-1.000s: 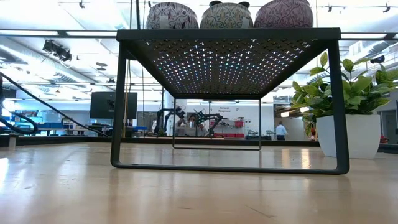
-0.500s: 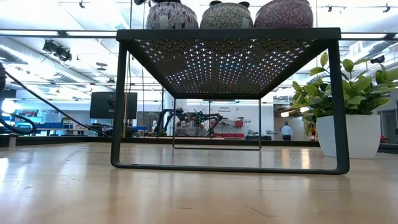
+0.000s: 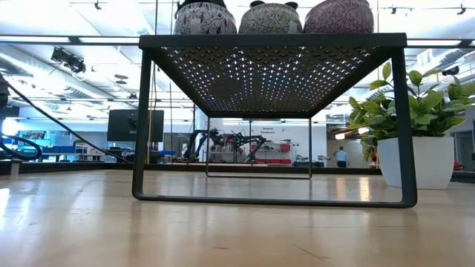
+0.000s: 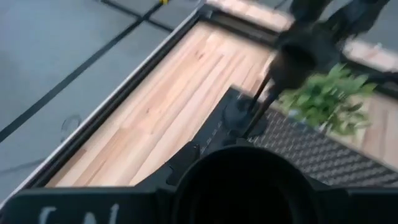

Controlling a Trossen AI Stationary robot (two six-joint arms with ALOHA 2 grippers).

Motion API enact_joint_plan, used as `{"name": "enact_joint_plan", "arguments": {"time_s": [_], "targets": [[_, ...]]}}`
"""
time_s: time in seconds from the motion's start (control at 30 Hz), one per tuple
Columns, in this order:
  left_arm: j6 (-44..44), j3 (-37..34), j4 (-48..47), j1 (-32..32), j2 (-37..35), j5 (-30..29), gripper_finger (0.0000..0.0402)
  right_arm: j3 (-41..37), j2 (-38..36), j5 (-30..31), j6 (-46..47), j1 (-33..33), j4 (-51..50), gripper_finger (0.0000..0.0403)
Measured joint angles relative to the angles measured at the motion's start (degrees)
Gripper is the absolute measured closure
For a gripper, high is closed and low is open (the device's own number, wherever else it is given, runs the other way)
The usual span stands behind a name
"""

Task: Pick & Place candle stick holders
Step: Put the black candle holder on the shelf aligned with the other black candle holders

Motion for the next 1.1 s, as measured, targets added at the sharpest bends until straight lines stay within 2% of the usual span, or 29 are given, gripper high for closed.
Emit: {"name": "enact_joint_plan", "arguments": {"time_s": [0.47,0.77,1.1], "targets": [[2.0,0.1,-0.4,1.1,3.6,-0.9,0.03,0.0,0.0,0.0,-0.7,-0.1,0.6,0.0317],[1.7,-0.1,-1.9,1.7,1.8,-2.2,0.03,0.0,0.0,0.1,-0.7,-0.1,0.6,0.0317],[1.7,-0.1,-0.8,2.0,3.1,-1.9,0.0299,0.0,0.0,0.1,-0.9,-0.2,0.5,0.0317]]}}
